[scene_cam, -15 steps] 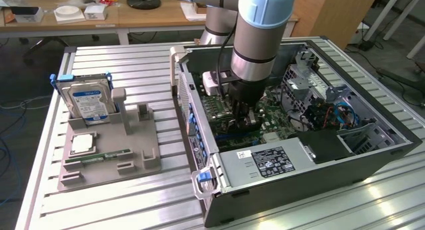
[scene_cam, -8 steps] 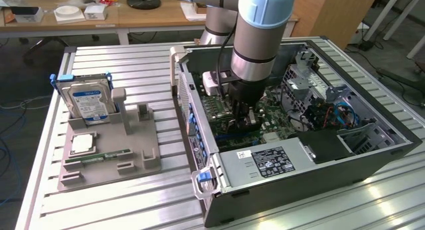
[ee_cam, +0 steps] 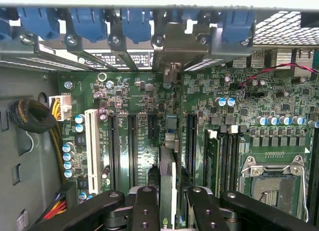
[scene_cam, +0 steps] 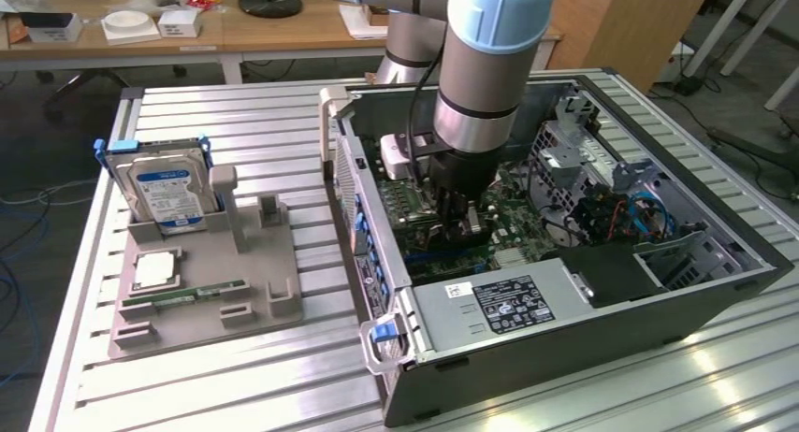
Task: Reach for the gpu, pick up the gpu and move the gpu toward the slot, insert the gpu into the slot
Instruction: 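Insert the gpu into the slot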
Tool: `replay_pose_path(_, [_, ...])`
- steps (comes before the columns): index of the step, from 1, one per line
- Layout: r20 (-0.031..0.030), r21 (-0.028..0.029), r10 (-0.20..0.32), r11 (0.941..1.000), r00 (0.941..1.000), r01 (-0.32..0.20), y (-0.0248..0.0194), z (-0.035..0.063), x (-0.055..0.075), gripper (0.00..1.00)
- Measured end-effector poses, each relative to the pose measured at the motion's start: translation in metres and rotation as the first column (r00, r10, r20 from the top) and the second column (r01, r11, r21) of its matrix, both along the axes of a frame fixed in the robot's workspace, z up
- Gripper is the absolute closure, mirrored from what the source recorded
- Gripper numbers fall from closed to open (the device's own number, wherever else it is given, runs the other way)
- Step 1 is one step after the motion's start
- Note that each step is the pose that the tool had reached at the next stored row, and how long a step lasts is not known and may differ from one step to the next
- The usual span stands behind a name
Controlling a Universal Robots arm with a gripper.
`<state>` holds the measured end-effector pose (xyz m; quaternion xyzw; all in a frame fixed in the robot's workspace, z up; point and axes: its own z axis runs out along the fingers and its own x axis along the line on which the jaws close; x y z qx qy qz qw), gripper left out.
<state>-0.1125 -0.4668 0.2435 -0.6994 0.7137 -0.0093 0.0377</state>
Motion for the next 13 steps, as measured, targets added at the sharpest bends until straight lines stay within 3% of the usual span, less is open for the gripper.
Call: replay_pose_path(13, [0.0, -0.0004, 0.002, 1.0, 1.0, -0.002, 0.0002, 0.0015, 0.0, 0.74])
